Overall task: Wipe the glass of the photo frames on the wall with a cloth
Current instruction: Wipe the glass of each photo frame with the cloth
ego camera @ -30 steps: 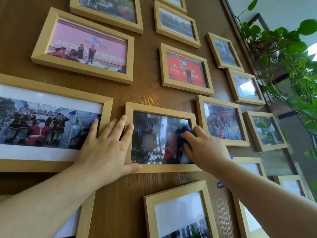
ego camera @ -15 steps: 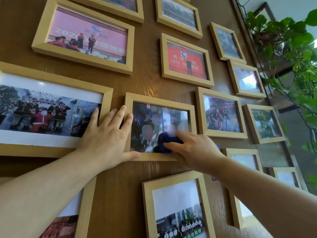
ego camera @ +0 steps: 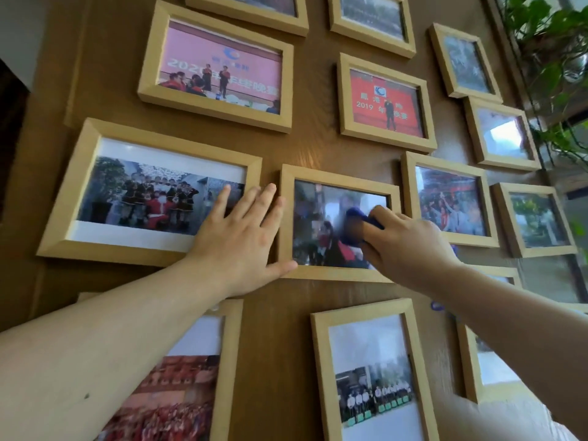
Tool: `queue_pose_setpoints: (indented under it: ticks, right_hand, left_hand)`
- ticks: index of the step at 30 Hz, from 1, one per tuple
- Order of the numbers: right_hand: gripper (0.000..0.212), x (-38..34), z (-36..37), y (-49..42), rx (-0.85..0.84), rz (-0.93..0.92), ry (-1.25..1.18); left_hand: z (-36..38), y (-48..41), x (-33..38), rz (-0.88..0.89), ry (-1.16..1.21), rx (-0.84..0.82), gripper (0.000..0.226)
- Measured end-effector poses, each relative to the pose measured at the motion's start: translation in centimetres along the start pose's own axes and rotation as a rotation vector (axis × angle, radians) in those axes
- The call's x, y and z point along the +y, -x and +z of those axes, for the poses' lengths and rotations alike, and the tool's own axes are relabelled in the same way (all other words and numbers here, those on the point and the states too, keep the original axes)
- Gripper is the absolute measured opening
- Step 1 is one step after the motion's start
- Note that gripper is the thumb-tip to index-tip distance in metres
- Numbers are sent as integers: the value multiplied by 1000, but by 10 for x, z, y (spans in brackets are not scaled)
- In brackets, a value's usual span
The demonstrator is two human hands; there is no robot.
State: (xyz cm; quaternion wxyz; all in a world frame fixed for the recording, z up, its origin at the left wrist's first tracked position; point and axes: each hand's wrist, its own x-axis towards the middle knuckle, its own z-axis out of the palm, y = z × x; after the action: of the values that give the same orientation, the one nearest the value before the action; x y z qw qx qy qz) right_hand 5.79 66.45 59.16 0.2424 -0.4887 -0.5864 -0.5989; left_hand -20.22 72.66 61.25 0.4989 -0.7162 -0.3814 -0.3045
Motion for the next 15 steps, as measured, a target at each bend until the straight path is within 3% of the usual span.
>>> queue_pose_setpoints:
  ticks: [8,15]
  right_hand:
    - [31,-85,-42,-83,157,62,-220]
    - [32,-157,-59,-137,201,117,-297]
  left_hand:
    - [-41,44,-108,-40,-76,89,109]
    - [-37,80,-185,-128,-131,26,121]
